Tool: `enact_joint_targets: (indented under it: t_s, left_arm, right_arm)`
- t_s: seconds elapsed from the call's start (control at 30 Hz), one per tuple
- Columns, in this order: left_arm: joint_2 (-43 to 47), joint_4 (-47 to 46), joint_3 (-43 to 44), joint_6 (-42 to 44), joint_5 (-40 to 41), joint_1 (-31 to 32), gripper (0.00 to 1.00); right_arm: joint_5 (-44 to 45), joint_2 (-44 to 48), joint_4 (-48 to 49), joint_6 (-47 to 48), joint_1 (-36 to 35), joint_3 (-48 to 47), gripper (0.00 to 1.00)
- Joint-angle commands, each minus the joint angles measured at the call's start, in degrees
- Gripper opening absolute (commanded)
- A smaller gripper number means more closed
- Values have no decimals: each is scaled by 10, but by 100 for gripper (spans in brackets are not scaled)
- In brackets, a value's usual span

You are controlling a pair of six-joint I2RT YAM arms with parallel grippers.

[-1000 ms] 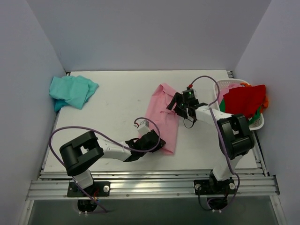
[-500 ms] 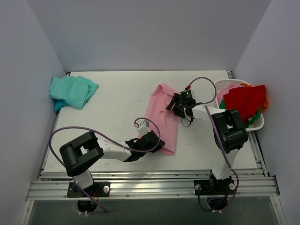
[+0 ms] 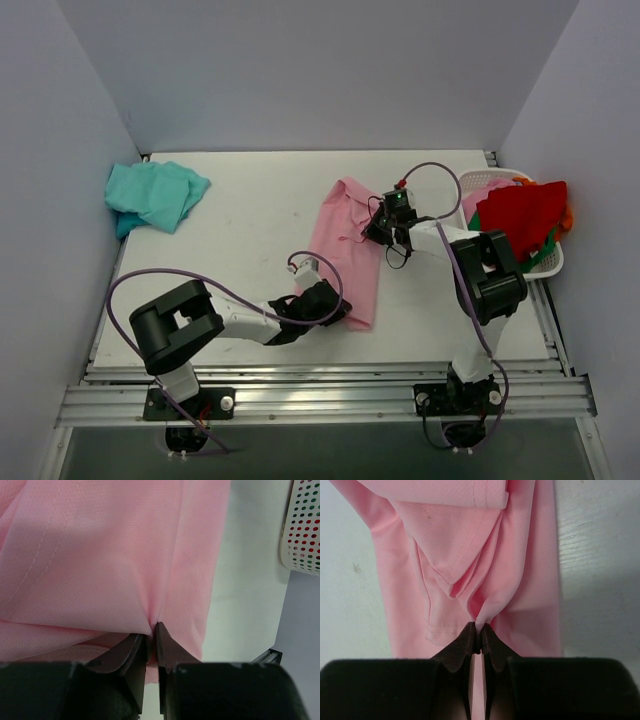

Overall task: Fold and stack the t-shirts
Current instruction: Rotate the tshirt 270 degrees

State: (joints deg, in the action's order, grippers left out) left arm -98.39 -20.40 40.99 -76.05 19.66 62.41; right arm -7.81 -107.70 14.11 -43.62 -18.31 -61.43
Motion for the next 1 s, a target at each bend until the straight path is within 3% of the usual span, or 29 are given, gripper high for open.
enact_joint_targets:
  t_s: [0.0,0.23,0.33,0.5,0.77,0.8,0.83,0.9,0.93,0.97]
  left_arm:
    - [-7,-26,7,-2,-3,-3,20]
    - [0,-30,-6,-1,-6,-3,18]
    - [6,-32,-17,2,-9,-3,16]
    - [16,-37,-35,13,-20,2,14]
    - [25,-32,-63,32,-30,8,11]
    - [26,-28,-64,34,-29,8,11]
    - [28,-25,-66,37,-29,8,10]
    - [29,-21,-74,42,-30,8,9]
    - [30,-20,-77,45,-31,9,9]
    - [30,-16,-81,45,-33,9,9]
  right_arm:
    - [3,-11,-1,0,1,-27,1]
    - [1,-32,-17,-4,5,-66,0]
    - [3,-54,-37,-2,10,-126,0]
    - [13,-137,-87,12,30,-318,0]
    - [-27,-371,-174,-5,113,-643,2]
    - [-32,-385,-174,-11,120,-661,6]
    - [-33,-402,-174,-23,126,-680,33]
    - [-27,-405,-167,-29,143,-681,69]
    - [-24,-401,-164,-31,146,-679,99]
    - [-23,-398,-162,-32,150,-670,100]
